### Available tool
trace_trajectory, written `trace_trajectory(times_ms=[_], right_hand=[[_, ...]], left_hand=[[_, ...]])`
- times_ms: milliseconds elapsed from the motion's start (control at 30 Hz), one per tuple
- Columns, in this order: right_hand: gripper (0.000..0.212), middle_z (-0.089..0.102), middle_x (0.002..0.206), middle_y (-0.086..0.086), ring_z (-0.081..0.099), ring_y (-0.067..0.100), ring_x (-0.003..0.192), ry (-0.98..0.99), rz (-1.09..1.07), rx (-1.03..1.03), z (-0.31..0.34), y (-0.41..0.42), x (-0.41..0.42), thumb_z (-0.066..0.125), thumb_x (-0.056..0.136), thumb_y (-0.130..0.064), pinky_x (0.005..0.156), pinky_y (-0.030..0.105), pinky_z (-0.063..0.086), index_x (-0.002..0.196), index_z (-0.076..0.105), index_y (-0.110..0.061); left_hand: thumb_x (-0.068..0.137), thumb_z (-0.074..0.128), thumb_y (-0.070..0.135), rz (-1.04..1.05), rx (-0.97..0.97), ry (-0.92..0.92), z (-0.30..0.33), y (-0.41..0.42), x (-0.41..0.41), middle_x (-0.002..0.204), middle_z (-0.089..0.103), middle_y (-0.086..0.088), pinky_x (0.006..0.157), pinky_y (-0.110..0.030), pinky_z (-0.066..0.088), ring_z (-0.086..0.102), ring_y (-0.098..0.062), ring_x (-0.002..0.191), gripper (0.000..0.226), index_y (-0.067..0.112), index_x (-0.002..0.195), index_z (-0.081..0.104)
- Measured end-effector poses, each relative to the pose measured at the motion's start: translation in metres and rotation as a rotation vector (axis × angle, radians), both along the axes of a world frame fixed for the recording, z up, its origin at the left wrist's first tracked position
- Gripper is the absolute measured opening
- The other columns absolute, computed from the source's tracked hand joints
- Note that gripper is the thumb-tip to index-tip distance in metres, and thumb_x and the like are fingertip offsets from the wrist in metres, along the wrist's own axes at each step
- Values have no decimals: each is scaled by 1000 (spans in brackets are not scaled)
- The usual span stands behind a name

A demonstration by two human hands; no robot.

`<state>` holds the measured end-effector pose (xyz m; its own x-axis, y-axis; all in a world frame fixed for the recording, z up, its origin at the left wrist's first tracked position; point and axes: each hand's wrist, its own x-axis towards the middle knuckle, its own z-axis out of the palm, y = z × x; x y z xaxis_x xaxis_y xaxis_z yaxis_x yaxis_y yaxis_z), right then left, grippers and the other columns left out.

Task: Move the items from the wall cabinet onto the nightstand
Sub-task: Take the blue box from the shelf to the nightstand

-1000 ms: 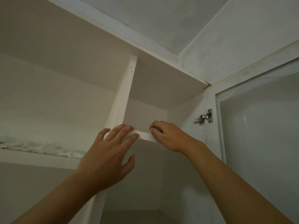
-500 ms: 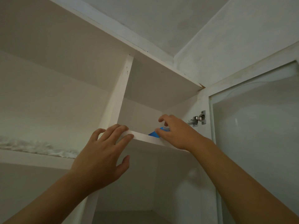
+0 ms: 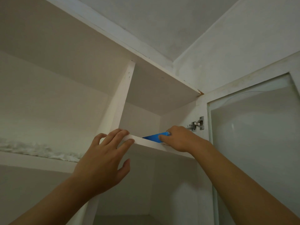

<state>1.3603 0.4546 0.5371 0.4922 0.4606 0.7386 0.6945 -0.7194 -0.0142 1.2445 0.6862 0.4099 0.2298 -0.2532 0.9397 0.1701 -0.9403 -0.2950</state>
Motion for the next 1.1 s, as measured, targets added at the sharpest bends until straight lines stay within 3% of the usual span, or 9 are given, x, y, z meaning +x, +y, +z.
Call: trace_trajectory(times_ms=[167, 300, 400, 467, 567, 633, 733, 867, 1100], right_hand=[[40, 43, 66, 0, 37, 16, 57, -18, 30, 23, -5, -23, -10, 56, 92, -52, 59, 35, 32, 75, 49, -16], [46, 49, 73, 0, 43, 18, 62, 73, -112, -70, 5, -28, -18, 61, 85, -61, 62, 35, 35, 81, 53, -16], [56, 52, 75, -1, 52, 18, 66, 159, -165, -64, 13, -29, -17, 58, 85, -73, 67, 35, 49, 85, 53, -18], [55, 49, 75, -2, 51, 16, 65, 176, -149, -34, 12, -30, -15, 54, 88, -76, 67, 34, 50, 80, 48, -21], [56, 47, 72, -2, 44, 14, 60, 141, -142, -9, 4, -31, -14, 57, 89, -73, 61, 30, 34, 75, 45, -21], [57, 49, 74, -2, 46, 14, 61, 124, -158, -22, -3, -34, -12, 60, 87, -74, 60, 29, 34, 77, 47, -19], [59, 60, 86, -1, 57, 13, 69, 134, -159, -12, -14, -41, -11, 65, 81, -75, 63, 28, 43, 96, 58, -18], [70, 63, 105, -5, 67, 11, 87, 115, -142, 50, -29, -55, -23, 71, 74, -73, 71, 30, 59, 118, 52, -21], [63, 58, 105, -5, 64, 11, 87, 59, -132, 155, -64, -78, -56, 81, 70, -58, 69, 37, 63, 111, 49, -22]], left_hand=[[88, 50, 55, 14, -19, -6, -1, -1, 3, 141, 56, -2, 106, -51, 46, 54, -25, 130, 52, 27, 132, 56], [89, 42, 56, 28, -35, 13, 0, -3, 5, 141, 56, -4, 105, -54, 46, 55, -28, 130, 55, 25, 132, 58], [89, 41, 54, 28, -34, 15, 0, -5, 3, 140, 57, -6, 103, -55, 47, 56, -29, 128, 56, 23, 131, 60], [89, 41, 52, 18, -35, 16, 1, -5, 2, 141, 56, -6, 103, -55, 46, 55, -29, 129, 55, 22, 132, 60], [90, 42, 51, 5, -42, 29, 1, -5, 0, 141, 56, -7, 103, -55, 46, 55, -29, 131, 54, 22, 132, 59], [90, 42, 51, -2, -48, 39, 1, -5, 0, 142, 57, -6, 104, -55, 46, 55, -28, 131, 54, 23, 132, 59], [90, 43, 50, -14, -51, 47, 1, -4, -1, 143, 56, -6, 105, -55, 45, 53, -28, 133, 53, 22, 132, 59], [90, 42, 50, -27, -62, 65, 1, -4, -4, 145, 54, -7, 106, -55, 44, 51, -28, 135, 55, 21, 134, 59], [91, 39, 50, -174, -135, 119, -12, -9, -12, 150, 52, -5, 114, -59, 38, 42, -26, 146, 54, 25, 134, 59]])
